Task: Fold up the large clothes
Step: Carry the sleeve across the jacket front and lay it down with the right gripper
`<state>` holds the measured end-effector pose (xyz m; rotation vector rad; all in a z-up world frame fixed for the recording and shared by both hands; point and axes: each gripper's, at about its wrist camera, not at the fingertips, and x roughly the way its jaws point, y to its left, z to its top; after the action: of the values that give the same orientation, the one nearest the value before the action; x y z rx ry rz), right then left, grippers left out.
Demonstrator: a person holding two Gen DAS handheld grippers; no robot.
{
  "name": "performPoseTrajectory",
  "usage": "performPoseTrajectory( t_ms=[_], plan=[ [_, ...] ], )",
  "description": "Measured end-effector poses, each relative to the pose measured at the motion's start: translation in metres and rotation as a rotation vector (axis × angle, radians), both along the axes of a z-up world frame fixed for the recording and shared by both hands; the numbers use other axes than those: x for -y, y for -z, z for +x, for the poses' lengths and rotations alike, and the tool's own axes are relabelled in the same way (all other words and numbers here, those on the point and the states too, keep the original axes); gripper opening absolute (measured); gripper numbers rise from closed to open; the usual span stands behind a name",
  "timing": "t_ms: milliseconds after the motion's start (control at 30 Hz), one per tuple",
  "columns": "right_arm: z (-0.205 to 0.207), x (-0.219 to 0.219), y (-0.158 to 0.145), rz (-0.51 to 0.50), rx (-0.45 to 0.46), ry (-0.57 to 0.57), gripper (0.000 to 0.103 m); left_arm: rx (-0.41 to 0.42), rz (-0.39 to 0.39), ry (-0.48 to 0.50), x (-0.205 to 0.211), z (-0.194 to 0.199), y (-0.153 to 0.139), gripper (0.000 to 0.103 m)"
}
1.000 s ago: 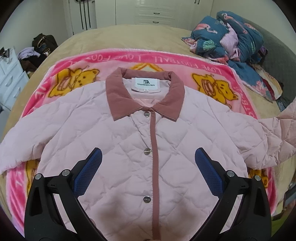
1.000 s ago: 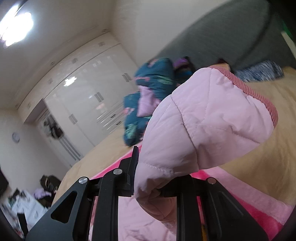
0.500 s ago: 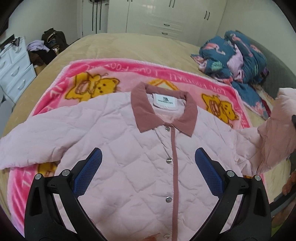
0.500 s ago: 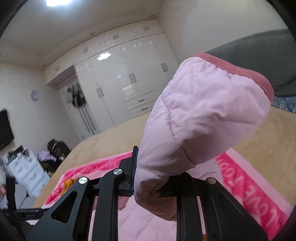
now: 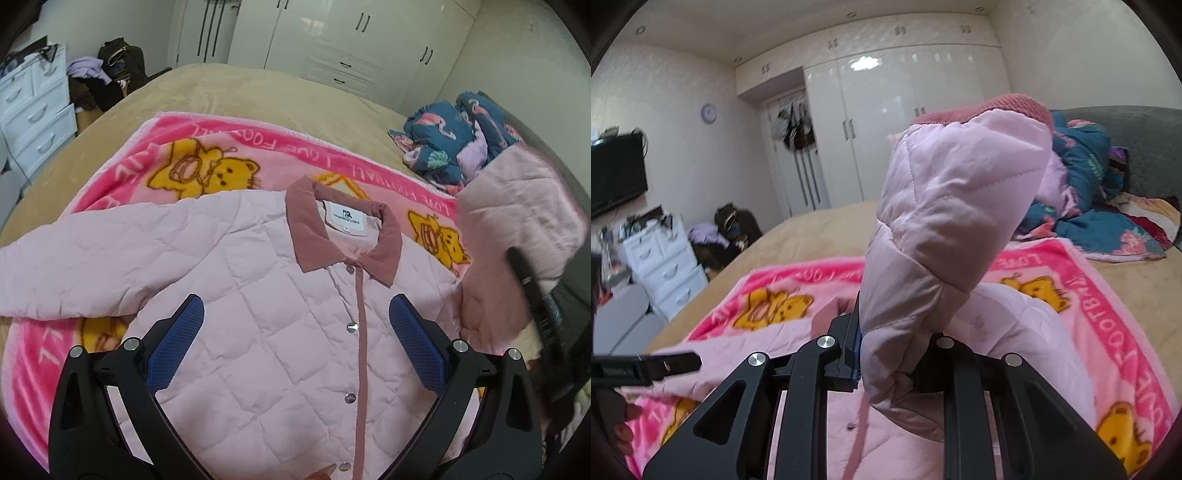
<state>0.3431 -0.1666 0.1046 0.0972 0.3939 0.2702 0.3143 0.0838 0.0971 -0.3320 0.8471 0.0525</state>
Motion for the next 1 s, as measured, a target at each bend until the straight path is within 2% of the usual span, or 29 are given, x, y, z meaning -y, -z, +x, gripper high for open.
performPoseTrajectory(
  t_ms=[300,600,900,967,1000],
  plan=[
    [0.019,-0.068,0.054,-0.113,-0.098,-0.049,0.018,0.024,-0.061,-0.016,-0.025,-0.012,0.004,0.094],
    [0.022,-0.116,0.124,-0.217,-0.27,-0.133,0.019,-0.005,-0.122,-0.008,-0.035,-0.014,0.023,0.094],
    [0.009,-0.149,0.161,-0.318,-0.348,-0.229,0.03,-0.017,-0.182,-0.019,-0.042,-0.016,0.035,0.094],
    [0.007,-0.152,0.164,-0.33,-0.355,-0.243,0.034,-0.027,-0.185,-0.021,-0.042,-0.016,0.039,0.094],
    [0.005,-0.153,0.164,-0.328,-0.357,-0.252,0.044,-0.034,-0.189,-0.022,-0.042,-0.016,0.041,0.094]
  ],
)
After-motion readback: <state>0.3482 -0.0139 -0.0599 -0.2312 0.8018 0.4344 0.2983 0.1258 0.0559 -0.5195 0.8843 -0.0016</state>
